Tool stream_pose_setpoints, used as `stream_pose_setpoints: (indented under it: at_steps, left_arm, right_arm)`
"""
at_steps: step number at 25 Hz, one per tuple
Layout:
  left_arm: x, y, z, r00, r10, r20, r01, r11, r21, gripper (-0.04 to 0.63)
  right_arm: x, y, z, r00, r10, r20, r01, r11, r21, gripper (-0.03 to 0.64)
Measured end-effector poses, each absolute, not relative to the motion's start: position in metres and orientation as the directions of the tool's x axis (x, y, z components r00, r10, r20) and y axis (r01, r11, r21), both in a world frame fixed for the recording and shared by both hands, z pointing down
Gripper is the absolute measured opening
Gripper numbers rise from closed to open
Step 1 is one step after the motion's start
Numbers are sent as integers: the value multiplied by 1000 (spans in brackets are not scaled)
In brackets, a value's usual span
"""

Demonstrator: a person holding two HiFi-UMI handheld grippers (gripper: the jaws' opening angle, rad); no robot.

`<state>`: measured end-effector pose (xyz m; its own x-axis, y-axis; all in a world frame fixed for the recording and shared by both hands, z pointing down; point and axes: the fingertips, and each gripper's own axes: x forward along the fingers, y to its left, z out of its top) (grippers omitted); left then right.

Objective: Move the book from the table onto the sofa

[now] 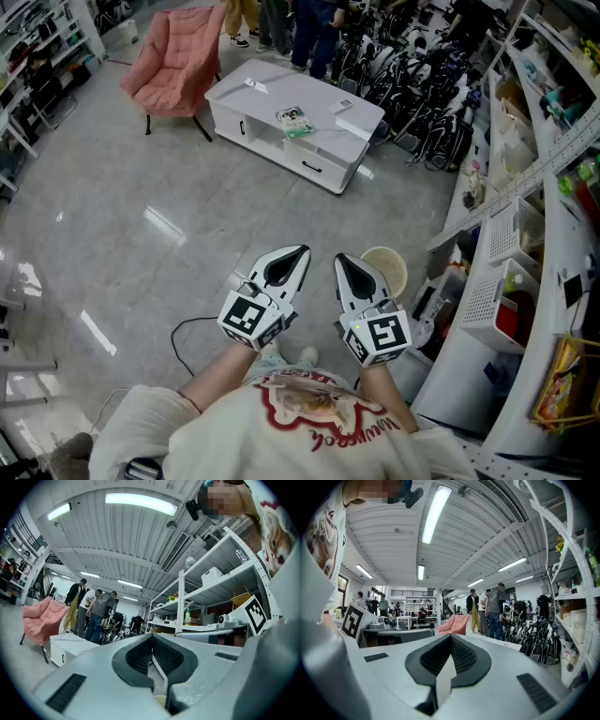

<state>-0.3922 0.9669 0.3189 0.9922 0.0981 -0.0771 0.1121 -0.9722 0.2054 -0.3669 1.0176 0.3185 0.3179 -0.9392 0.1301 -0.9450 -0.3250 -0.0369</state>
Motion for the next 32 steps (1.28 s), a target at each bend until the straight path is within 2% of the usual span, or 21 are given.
stream_pose_setpoints:
  at_steps: [11,25,32]
  left_arm:
    - [-400,954,317,991,102,-82,116,-974,193,5]
    - [-421,914,319,987,136,-91,150,-973,177,5]
    - [-406,891,318,985,144,-91,159,-970,184,5]
  right_arm:
    - [-379,1002,314,308,-946,106,-950,-311,-21,0]
    - [-396,970,310,386,-921,46,-921,-388,-33,0]
    - [-378,949,306,405,-914,36,-913,-406,-41,0]
